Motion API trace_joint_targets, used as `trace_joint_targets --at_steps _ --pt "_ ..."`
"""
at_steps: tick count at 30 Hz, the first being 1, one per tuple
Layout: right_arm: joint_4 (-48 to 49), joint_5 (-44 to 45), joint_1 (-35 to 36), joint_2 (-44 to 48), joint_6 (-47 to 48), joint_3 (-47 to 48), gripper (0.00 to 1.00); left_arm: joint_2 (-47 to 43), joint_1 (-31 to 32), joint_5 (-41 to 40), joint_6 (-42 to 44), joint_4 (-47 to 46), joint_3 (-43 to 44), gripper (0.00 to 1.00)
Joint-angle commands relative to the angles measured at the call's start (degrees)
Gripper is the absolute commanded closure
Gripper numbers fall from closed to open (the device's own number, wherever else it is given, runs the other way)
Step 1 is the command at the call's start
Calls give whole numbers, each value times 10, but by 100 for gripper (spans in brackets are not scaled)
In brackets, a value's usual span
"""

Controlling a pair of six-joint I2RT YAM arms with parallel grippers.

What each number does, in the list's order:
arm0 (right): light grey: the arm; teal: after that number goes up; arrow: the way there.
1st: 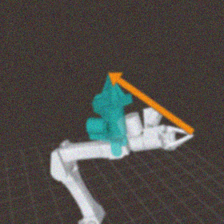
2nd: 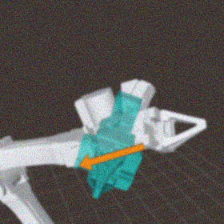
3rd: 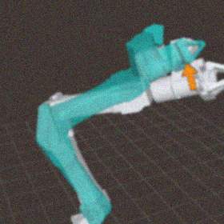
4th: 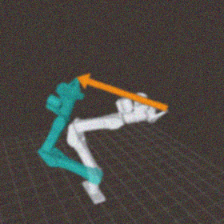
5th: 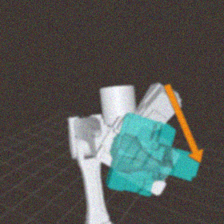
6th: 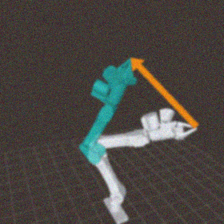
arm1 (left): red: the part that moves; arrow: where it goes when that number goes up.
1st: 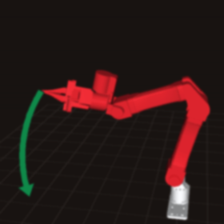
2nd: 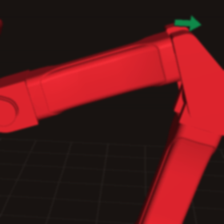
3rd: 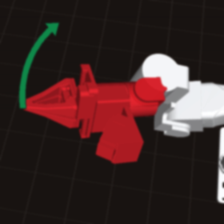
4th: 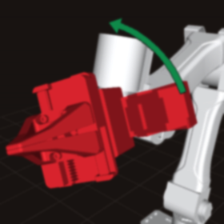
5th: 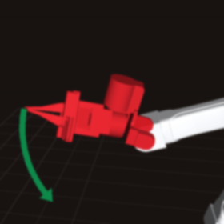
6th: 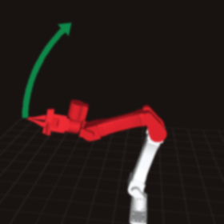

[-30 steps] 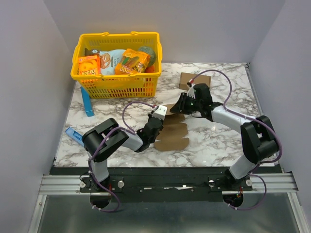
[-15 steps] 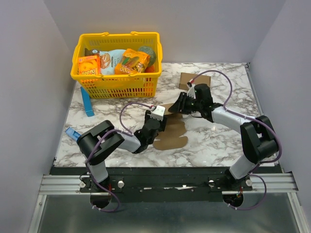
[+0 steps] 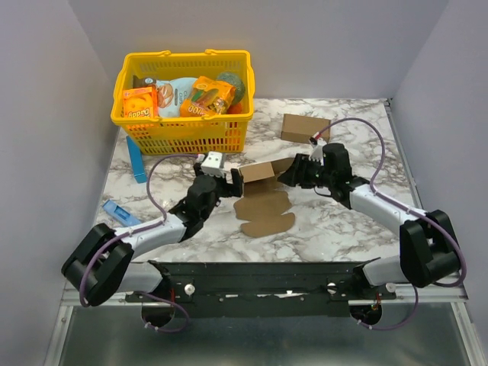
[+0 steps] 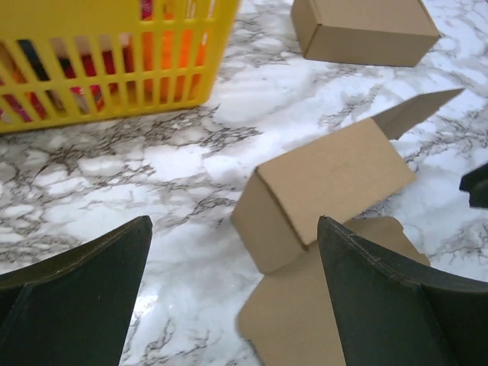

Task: Fold the paper box

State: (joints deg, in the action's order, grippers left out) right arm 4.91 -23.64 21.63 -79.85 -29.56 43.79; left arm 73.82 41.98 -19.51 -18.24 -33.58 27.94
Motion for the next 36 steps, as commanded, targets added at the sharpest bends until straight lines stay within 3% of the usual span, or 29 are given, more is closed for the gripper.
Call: trace_joint_targets --at_steps 1,7,21,36 --pt "12 40 -3 -12 56 -30 36 -21 -59 121 -83 99 18 1" --pt "68 42 -1 -56 72 -32 36 34 -88 162 -151 140 90 1" --pt "157 59 3 -162 67 -20 36 142 -118 249 -203 67 120 4" --pt "209 47 4 -223 56 -13 38 170 -121 266 -214 39 110 28"
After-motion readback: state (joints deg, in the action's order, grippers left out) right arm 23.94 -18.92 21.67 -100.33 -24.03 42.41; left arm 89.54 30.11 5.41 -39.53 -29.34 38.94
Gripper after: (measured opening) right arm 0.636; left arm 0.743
